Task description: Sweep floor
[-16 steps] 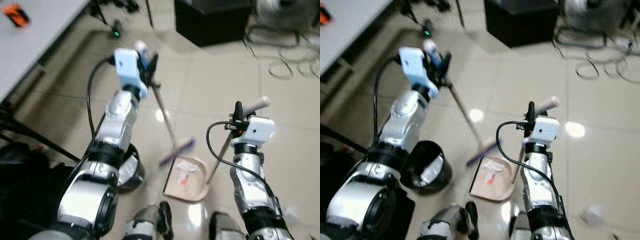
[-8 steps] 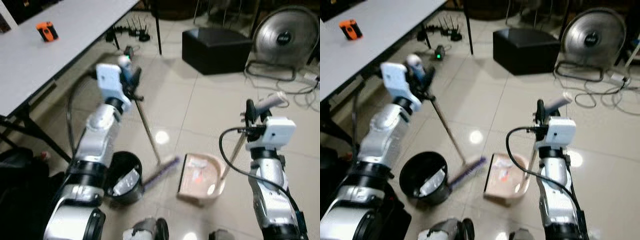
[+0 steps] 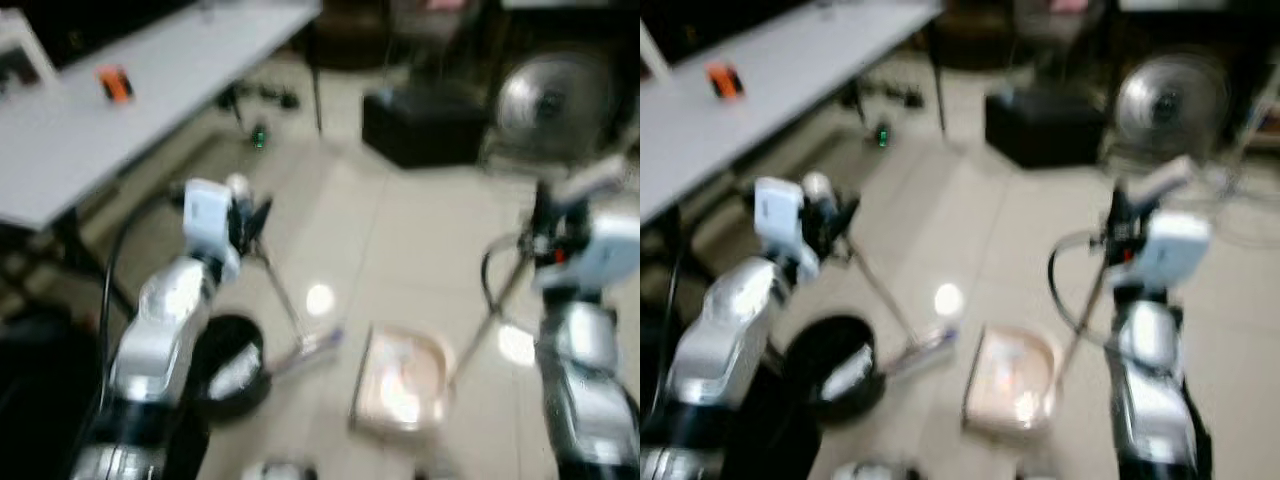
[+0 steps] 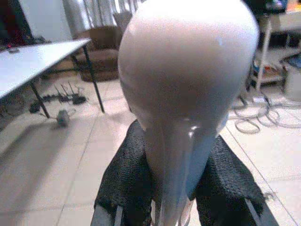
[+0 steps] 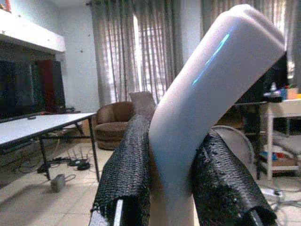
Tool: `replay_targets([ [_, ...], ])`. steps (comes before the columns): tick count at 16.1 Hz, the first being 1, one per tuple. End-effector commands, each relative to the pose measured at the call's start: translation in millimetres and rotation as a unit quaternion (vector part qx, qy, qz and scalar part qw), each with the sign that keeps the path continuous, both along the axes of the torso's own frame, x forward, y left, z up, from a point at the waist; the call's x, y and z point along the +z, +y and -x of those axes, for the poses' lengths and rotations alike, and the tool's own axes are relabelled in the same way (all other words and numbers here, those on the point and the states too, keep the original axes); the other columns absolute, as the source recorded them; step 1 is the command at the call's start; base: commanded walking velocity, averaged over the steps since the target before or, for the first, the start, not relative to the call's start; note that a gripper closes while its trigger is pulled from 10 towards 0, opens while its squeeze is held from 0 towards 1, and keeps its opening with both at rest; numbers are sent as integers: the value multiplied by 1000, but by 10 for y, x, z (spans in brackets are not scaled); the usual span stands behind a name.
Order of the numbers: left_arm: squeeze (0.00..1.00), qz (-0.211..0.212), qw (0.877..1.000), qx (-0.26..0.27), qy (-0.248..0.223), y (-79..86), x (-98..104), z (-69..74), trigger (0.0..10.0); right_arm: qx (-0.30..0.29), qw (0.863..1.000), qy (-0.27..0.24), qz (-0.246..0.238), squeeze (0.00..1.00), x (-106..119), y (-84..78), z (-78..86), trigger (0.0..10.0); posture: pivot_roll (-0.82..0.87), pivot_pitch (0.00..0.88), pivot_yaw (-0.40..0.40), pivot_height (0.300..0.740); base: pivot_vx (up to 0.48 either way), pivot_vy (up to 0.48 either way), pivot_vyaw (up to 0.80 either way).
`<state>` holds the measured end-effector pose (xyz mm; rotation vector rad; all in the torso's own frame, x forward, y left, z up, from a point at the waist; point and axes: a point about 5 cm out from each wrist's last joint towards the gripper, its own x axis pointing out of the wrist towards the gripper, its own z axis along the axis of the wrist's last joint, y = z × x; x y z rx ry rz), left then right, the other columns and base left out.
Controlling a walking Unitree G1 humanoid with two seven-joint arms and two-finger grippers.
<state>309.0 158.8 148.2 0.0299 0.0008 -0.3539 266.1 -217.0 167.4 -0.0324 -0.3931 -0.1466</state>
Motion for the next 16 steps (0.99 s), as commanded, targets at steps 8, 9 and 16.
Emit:
replay_targets([
  [8, 0, -50, 998, -4, 45, 228, -59, 280, 10000, 15, 999, -25, -29, 0, 316, -49, 43, 10000, 33, 0, 134, 740, 0, 0, 0],
  [9, 0, -52, 997, 1, 51, 261, -88, 300, 10000, 24, 999, -30, -34, 0, 356, -37, 36, 10000, 33, 0, 134, 740, 0, 0, 0],
  [16, 0, -66, 994, 72, 57, 458, -258, 477, 10000, 81, 990, -77, -80, 0, 878, 59, -64, 10000, 37, 0, 127, 740, 0, 0, 63],
])
